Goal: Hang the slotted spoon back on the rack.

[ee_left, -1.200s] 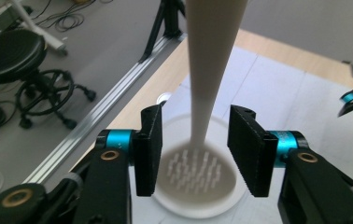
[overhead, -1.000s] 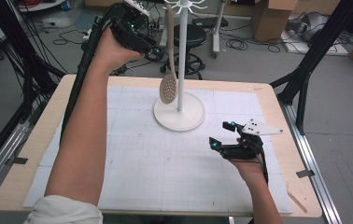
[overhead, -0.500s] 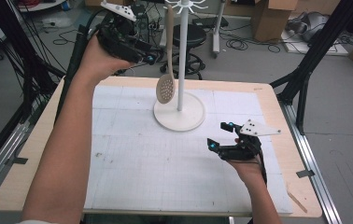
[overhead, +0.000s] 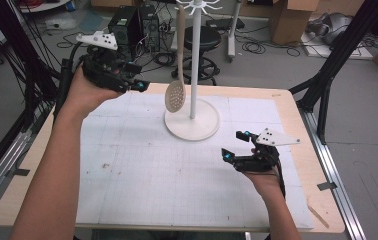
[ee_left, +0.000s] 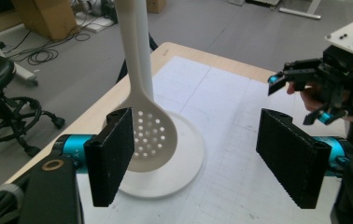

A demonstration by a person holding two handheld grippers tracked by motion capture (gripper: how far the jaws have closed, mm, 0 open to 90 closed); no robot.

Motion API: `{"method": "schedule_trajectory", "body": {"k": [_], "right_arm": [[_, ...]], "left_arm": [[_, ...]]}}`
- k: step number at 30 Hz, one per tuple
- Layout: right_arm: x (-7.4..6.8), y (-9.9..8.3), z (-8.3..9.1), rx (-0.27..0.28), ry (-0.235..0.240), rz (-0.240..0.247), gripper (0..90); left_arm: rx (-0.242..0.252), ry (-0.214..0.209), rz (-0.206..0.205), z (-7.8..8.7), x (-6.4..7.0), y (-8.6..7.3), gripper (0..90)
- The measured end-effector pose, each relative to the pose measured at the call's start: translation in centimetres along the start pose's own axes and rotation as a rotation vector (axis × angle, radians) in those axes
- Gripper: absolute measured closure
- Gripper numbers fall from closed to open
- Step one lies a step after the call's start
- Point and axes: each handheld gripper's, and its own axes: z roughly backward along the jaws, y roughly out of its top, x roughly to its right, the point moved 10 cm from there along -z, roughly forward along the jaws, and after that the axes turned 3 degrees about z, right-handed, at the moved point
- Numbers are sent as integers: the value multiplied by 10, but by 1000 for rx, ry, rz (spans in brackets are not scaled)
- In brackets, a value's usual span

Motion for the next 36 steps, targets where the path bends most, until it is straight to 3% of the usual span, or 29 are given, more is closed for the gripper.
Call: {"method": "schedule_trajectory", "body": {"k": [7, 16, 21, 29, 31, 36], "right_arm": [[0, -1, -1, -8, 1, -1, 154], [1, -1, 0, -4, -1, 1, 154], [1, -2, 0, -6, -1, 1, 154], [2, -2, 0, -8, -3, -4, 154], [3, -3, 0, -10, -5, 2, 154], [4, -4, 1, -11, -8, -6, 154]], "left_arm": [[30, 8, 15, 5, 2, -21, 202], [25, -30, -10, 0, 18, -46, 157], [5, -8, -14, -6, 17, -67, 146], [-3, -36, -12, -12, 22, -89, 103], [-19, -18, -11, -15, 22, -97, 99], [-9, -30, -6, -16, 28, -113, 70]]}}
